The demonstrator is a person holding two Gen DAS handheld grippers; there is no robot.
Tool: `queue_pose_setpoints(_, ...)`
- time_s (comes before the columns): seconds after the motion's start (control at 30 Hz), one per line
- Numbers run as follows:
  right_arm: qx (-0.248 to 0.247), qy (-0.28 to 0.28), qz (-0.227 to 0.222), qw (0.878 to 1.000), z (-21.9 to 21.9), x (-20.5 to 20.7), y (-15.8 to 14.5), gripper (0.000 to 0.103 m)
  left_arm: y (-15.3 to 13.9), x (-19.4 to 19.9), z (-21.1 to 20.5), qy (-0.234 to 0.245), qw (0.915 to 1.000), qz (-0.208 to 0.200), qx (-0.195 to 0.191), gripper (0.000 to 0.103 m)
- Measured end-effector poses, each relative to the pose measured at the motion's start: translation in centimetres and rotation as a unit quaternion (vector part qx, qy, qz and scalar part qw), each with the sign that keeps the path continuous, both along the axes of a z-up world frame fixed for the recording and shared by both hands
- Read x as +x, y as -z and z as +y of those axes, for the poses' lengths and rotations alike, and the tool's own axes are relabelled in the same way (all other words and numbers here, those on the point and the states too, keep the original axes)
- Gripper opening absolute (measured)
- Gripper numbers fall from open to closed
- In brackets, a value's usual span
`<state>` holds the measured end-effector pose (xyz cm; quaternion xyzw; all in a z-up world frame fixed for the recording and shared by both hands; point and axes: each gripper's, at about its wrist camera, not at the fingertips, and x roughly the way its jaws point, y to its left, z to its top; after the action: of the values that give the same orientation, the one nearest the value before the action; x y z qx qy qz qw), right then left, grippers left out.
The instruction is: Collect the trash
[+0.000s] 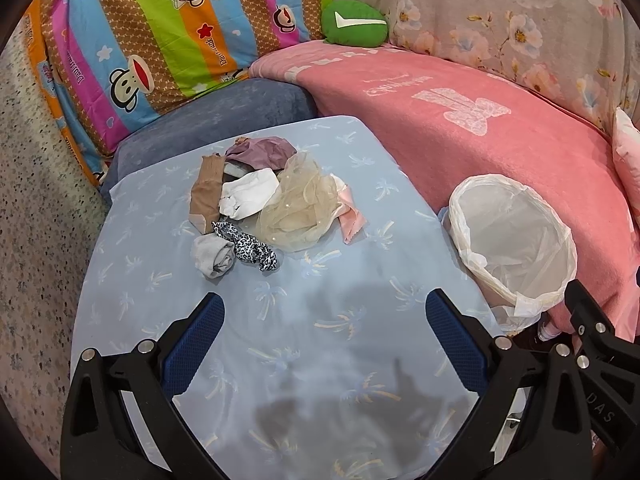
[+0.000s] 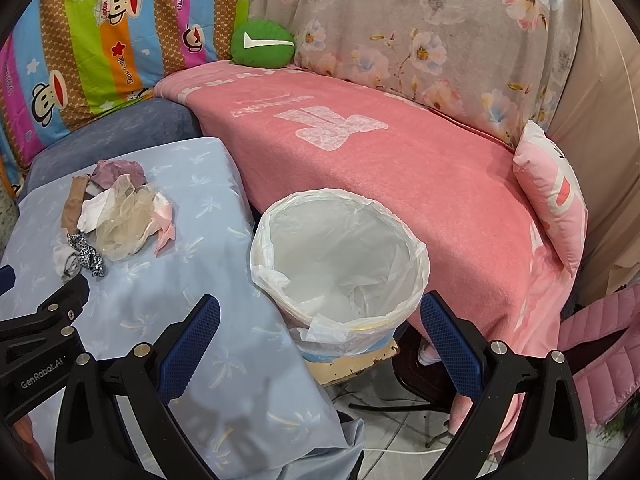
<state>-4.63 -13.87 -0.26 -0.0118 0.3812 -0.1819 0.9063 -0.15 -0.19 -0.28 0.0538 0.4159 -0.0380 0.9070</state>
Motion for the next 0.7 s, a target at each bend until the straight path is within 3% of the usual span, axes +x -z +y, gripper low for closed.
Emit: queue_pose_setpoints(0.7,0.000,0.003,0.001,1.000,0.15,0.22,0.06,0.097,-0.21,0.16,0.04,0.002,1.0000,0.000,-0.001,0.096)
